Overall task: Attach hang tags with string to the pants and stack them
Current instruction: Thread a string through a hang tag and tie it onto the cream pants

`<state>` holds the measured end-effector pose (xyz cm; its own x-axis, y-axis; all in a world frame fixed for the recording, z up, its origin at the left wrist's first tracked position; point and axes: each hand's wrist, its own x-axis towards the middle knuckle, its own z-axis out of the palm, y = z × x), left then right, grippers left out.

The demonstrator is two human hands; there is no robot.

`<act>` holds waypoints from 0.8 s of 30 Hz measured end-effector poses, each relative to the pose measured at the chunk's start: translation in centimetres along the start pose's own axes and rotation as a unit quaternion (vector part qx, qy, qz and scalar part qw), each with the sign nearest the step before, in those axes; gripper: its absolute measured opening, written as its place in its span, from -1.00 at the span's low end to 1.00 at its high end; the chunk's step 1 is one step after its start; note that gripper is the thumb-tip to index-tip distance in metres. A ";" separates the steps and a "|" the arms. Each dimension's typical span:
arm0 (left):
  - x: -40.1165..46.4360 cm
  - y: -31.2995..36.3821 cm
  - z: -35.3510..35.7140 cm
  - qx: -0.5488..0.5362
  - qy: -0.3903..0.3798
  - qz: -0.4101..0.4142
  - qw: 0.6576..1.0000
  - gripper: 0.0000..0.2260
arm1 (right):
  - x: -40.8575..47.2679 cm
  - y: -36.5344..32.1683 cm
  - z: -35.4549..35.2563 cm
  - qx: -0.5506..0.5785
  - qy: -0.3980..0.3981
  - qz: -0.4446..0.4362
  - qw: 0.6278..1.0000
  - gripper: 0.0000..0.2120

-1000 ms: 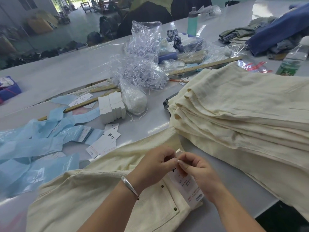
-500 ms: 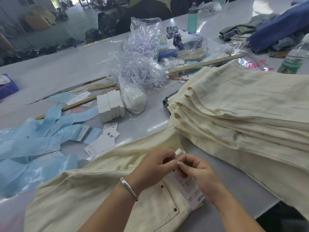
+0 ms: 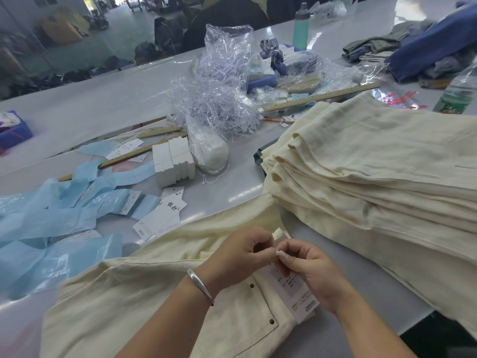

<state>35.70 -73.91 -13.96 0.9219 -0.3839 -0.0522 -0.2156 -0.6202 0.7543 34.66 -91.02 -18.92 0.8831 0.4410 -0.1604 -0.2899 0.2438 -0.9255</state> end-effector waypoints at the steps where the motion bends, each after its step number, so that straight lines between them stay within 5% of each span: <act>1: 0.0 -0.1 0.0 0.012 -0.001 0.003 1.000 -0.86 | 0.0 0.0 0.0 -0.013 0.005 0.002 1.000 -0.90; 7: 0.2 -0.9 0.2 0.091 -0.005 0.034 0.995 -0.87 | 0.2 -0.5 0.0 -0.173 0.058 -0.026 0.983 -0.86; 14: 1.1 -2.6 -0.4 -0.127 -0.029 -0.047 0.990 -0.81 | 0.4 -1.0 0.2 -0.204 0.061 -0.023 0.977 -0.86; 19: 1.8 -3.3 -0.1 -0.087 -0.029 -0.049 0.995 -0.87 | 0.4 -0.8 0.1 -0.261 0.079 -0.025 0.962 -0.83; 21: 1.6 -3.2 0.3 -0.029 0.012 -0.045 0.998 -0.88 | 0.6 -0.9 -0.1 -0.369 0.089 -0.004 0.925 -0.78; 24: 0.3 -3.6 0.8 0.016 0.135 -0.065 0.989 -0.81 | 1.4 -1.7 0.9 -0.578 0.188 -0.027 0.794 -0.70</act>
<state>36.50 -72.40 -17.21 0.9938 -0.1061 0.0326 -0.0961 -0.6753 0.7312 36.04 -90.03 -17.27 0.9934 0.1148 0.0008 0.0927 -0.7973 -0.5964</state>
